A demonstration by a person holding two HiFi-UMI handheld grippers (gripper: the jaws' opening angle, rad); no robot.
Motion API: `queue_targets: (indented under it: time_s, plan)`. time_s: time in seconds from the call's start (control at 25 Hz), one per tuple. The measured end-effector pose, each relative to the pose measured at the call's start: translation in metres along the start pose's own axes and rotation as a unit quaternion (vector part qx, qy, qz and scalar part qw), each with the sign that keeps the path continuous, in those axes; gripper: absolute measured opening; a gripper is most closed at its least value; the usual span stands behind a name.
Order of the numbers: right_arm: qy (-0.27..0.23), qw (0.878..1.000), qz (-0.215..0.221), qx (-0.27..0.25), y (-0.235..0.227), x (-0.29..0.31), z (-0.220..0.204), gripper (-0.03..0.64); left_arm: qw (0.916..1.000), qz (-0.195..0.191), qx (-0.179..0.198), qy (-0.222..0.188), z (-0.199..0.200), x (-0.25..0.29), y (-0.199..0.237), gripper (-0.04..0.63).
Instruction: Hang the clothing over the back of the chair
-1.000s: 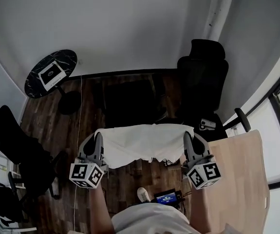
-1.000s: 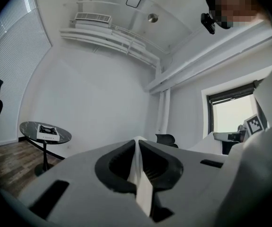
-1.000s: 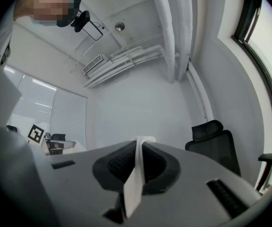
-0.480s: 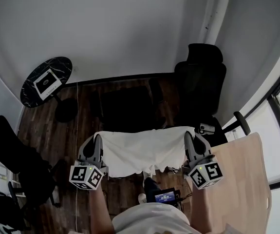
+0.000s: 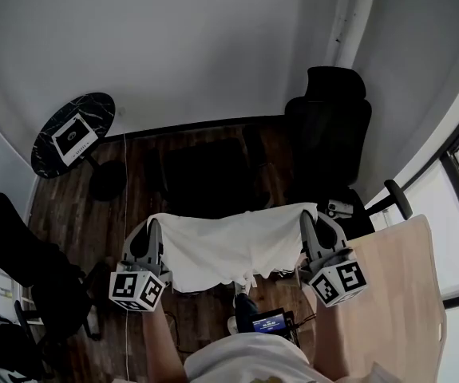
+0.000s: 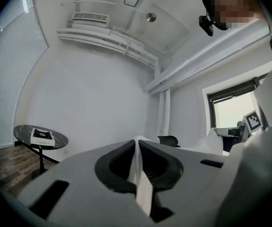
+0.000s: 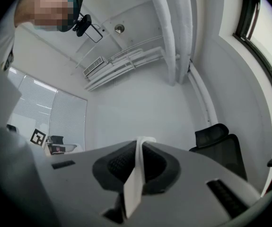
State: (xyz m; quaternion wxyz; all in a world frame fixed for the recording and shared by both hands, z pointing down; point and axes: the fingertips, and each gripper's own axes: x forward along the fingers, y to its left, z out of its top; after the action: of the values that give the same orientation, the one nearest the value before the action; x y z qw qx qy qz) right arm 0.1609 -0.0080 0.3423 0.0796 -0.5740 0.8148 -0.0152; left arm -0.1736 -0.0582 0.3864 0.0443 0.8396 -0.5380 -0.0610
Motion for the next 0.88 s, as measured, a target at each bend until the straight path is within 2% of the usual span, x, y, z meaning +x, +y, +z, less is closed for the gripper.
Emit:
queue_targets:
  time_s: [0.28,0.44,0.68,0.8,0.88]
  plan:
    - [-0.005,1.0,0.007,-0.021,-0.002,0.026,0.015,0.02,0.9997,0.008,0.011,-0.018,0.022,0.014,0.011,0.031]
    - [-0.006,0.999,0.002,-0.046,-0.004,0.049,0.019,0.02,0.9988,0.012,0.046,-0.015,0.031,0.035,0.015,0.031]
    - [-0.011,0.997,-0.002,-0.073,-0.017,0.092,0.025,0.02,0.994,0.033,0.099,-0.035,0.05,0.068,0.029,0.031]
    - [-0.01,0.997,-0.002,-0.072,-0.023,0.118,0.021,0.02,0.9899,0.039,0.133,-0.031,0.053,0.087,0.038,0.031]
    - [-0.009,0.998,0.002,-0.068,-0.026,0.135,0.019,0.02,0.9884,0.045,0.142,-0.028,0.054,0.098,0.047,0.031]
